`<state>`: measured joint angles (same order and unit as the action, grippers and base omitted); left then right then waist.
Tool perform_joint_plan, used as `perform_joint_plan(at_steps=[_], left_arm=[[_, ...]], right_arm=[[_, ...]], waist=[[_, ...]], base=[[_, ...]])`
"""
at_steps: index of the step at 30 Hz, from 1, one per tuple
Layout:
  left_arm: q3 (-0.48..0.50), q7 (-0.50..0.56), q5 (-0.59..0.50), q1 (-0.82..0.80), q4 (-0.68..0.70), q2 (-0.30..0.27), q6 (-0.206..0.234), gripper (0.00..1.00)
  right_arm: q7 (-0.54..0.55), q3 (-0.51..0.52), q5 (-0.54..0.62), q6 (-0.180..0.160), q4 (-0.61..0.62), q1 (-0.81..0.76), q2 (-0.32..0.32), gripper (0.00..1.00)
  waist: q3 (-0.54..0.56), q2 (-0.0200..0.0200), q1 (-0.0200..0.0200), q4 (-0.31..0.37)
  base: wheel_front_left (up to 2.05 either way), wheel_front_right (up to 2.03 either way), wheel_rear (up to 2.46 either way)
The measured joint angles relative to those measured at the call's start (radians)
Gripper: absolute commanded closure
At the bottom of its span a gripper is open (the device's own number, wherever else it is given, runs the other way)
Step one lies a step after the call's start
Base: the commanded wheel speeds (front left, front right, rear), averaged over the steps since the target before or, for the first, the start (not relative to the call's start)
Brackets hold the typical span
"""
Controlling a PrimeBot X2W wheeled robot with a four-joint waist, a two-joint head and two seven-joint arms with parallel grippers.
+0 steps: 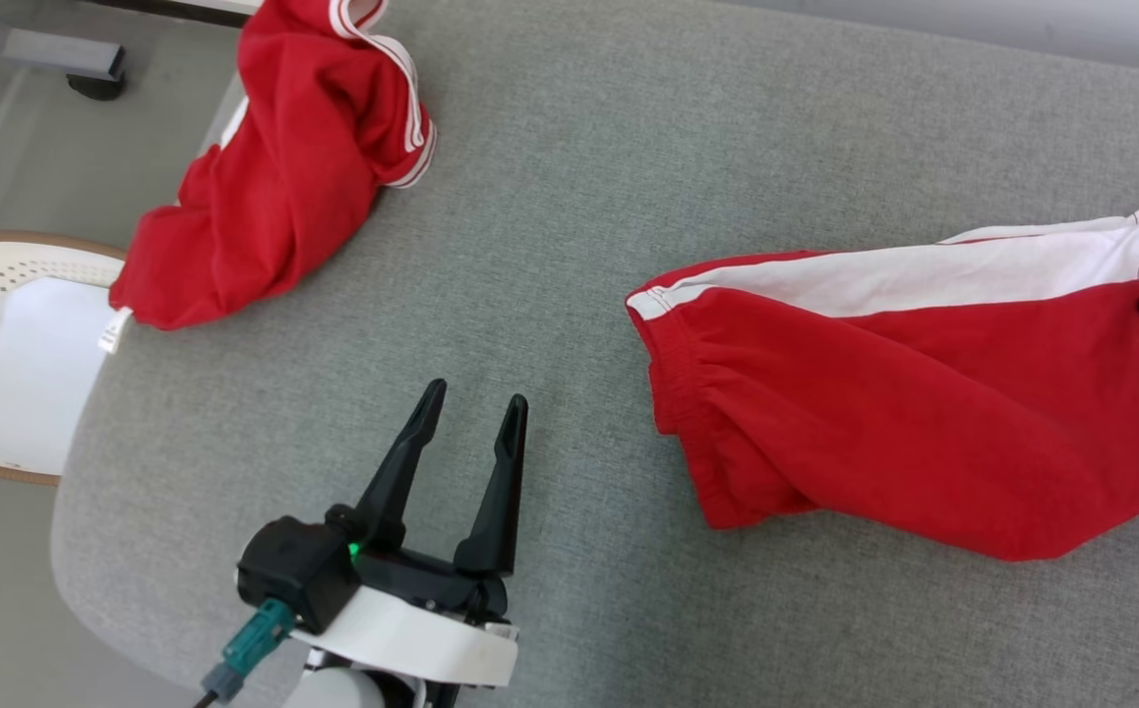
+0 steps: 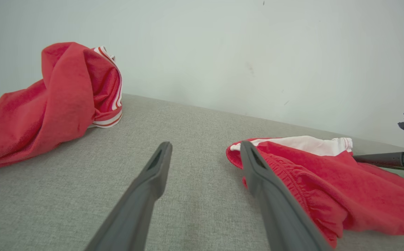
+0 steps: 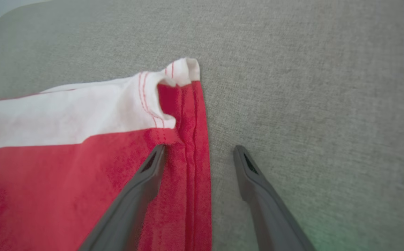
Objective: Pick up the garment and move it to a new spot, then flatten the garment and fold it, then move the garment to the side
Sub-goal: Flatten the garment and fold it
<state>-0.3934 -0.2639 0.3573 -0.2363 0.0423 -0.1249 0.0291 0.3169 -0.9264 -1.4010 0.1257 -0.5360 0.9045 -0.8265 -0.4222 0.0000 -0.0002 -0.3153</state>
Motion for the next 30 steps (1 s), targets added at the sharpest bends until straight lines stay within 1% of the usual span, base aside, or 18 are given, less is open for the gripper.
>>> perform_joint_plan(at_steps=[1, 2, 3, 4, 5, 6, 7, 10, 16, 20, 26, 28, 30], left_arm=[[0.012, 0.000, -0.009, 0.006, -0.005, 0.010, -0.011, 0.00], [0.022, 0.000, -0.021, 0.011, -0.008, 0.019, -0.023, 0.00], [0.032, 0.000, -0.028, 0.016, -0.012, 0.025, -0.034, 0.00], [0.039, 0.000, -0.035, 0.021, -0.016, 0.032, -0.043, 0.00], [0.049, 0.000, -0.042, 0.026, -0.019, 0.040, -0.053, 0.00], [0.057, 0.000, -0.049, 0.032, -0.022, 0.046, -0.062, 0.00], [0.062, 0.000, -0.053, 0.038, -0.026, 0.050, -0.070, 0.00], [0.078, 0.000, -0.067, 0.051, -0.034, 0.061, -0.086, 0.00], [0.110, 0.000, -0.085, 0.085, -0.046, 0.073, -0.108, 0.00], [0.135, 0.000, -0.099, 0.117, -0.048, 0.074, -0.122, 0.00], [0.176, 0.000, -0.129, 0.178, -0.053, 0.075, -0.143, 0.00], [0.184, 0.000, -0.144, 0.199, -0.056, 0.073, -0.147, 0.00], [0.191, 0.000, -0.149, 0.214, -0.056, 0.072, -0.152, 0.00]], right_arm=[[0.012, 0.003, -0.003, -0.001, -0.004, 0.000, 0.009, 0.00], [0.022, 0.005, -0.007, -0.002, -0.005, 0.001, 0.013, 0.10], [0.030, 0.007, -0.009, -0.002, -0.006, 0.000, 0.018, 0.10], [0.039, 0.007, -0.010, -0.002, -0.005, 0.000, 0.025, 0.41], [0.045, 0.008, -0.011, -0.002, -0.004, -0.001, 0.033, 0.61], [0.051, 0.009, -0.011, -0.002, 0.001, -0.003, 0.040, 0.98], [0.053, 0.011, -0.011, -0.002, 0.007, -0.005, 0.044, 1.00], [0.052, 0.017, -0.010, 0.001, 0.021, -0.021, 0.062, 1.00], [-0.007, 0.054, -0.007, 0.004, 0.006, -0.060, 0.086, 1.00], [-0.042, 0.072, -0.012, 0.006, -0.001, -0.104, 0.095, 1.00], [-0.102, 0.111, -0.050, 0.006, -0.007, -0.197, 0.091, 1.00], [-0.137, 0.130, -0.059, 0.006, -0.018, -0.221, 0.082, 1.00], [-0.179, 0.150, -0.050, 0.006, -0.058, -0.234, 0.062, 1.00]], waist=[[0.003, 0.0000, 0.0000, -0.002], [0.005, 0.0000, 0.0000, -0.005], [0.008, 0.0000, 0.0000, -0.007], [0.011, 0.0000, 0.0000, -0.008], [0.015, 0.0000, 0.0000, -0.009], [0.017, 0.0000, 0.0000, -0.010], [0.018, 0.0000, 0.0001, -0.010], [0.024, 0.0000, 0.0001, -0.009], [0.043, 0.0000, 0.0002, 0.014], [0.067, 0.0000, 0.0003, 0.048], [0.118, 0.0000, 0.0002, 0.115], [0.134, 0.0000, 0.0002, 0.139], [0.146, 0.0000, 0.0002, 0.161]], base=[[0.00, 0.00, 0.00], [0.00, 0.00, 0.00], [0.00, 0.00, 0.00], [0.00, 0.00, 0.00], [0.00, 0.00, 0.00], [0.00, 0.00, 0.00], [0.00, 0.00, 0.00], [0.00, 0.00, 0.00], [0.00, 0.00, 0.00], [0.00, 0.00, 0.00], [0.00, 0.00, 0.00], [0.00, 0.00, 0.00], [0.00, 0.00, 0.00]])
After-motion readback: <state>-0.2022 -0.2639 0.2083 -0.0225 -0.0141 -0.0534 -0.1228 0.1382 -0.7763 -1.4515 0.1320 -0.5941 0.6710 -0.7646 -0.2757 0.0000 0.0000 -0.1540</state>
